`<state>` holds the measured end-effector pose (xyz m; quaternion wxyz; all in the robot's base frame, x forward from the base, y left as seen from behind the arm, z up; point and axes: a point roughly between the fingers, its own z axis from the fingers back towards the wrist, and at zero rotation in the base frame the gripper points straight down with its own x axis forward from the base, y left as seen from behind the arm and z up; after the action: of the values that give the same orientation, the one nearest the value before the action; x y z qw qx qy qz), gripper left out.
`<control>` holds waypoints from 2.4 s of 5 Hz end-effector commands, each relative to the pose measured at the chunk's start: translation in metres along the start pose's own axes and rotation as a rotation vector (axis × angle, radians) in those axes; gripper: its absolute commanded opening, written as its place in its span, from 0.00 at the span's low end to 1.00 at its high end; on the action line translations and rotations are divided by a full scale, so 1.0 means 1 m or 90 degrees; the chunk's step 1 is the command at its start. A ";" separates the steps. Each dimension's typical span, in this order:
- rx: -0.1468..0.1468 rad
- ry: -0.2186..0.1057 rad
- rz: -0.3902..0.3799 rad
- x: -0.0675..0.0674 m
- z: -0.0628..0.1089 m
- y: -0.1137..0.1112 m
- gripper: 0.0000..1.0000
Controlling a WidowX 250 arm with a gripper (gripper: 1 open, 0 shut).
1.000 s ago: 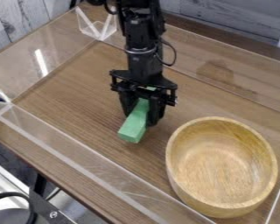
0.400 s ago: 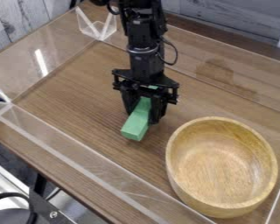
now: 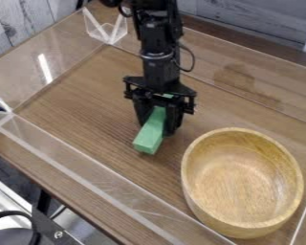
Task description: Remove the green block from inside the brown bowl and put it on the table
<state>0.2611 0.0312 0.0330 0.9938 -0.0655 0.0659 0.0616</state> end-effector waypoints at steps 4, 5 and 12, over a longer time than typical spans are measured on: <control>0.002 -0.031 0.012 0.013 0.010 0.005 0.00; 0.002 -0.031 0.014 0.014 0.010 0.005 0.00; -0.019 -0.122 -0.045 -0.007 0.106 -0.023 1.00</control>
<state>0.2671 0.0214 0.1231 0.9959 -0.0814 0.0029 0.0391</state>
